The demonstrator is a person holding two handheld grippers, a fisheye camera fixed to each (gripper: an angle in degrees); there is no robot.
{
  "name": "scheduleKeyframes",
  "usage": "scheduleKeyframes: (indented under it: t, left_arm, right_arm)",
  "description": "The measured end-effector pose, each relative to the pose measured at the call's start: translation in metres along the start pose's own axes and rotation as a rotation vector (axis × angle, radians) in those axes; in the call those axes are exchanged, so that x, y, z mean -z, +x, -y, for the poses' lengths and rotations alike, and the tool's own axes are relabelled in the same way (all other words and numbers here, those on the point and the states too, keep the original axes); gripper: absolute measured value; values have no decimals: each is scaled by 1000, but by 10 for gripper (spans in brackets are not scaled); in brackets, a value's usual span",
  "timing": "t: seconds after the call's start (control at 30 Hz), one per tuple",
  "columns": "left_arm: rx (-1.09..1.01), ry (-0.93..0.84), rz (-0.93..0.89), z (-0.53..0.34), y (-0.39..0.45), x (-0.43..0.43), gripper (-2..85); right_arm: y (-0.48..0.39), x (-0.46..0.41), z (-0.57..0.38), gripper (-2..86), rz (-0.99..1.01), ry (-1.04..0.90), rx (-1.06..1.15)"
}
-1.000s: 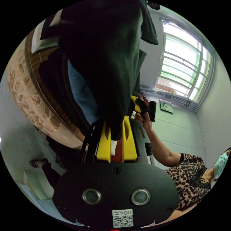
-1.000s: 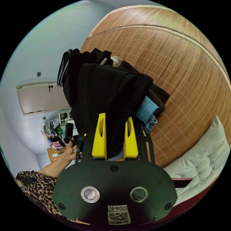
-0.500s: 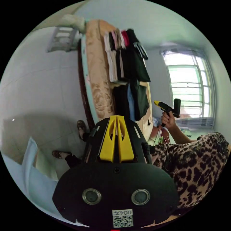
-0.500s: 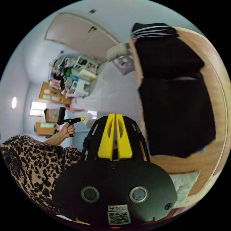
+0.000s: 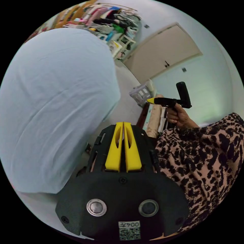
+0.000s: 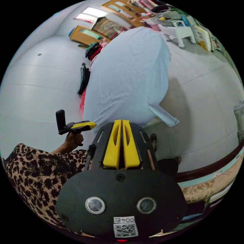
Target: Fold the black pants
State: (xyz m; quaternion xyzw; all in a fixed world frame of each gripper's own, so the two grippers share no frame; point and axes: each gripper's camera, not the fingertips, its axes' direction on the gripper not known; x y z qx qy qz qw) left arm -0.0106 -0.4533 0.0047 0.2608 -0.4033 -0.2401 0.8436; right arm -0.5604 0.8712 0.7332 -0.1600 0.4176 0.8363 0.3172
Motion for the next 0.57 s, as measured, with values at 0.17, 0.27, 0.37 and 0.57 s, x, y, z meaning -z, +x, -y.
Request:
scheduleKeyframes:
  t: [0.17,0.27,0.37,0.57]
  left_arm:
    - [234,181,17,-88,-76,92,1]
    - [341,267,42,-126,-99,129,2]
    - [441,363,83,-160,-109,167,4]
    - [608,487,248,-202,-119,246,14]
  right_arm:
    - [-107,-17,91,55,-173,-217,224]
    - [-155,-15,137,71,-260,-302,343]
    - [-195,-13,185,91,-359,-376,436]
    - [-267,-12,259,108,-588,-505,663]
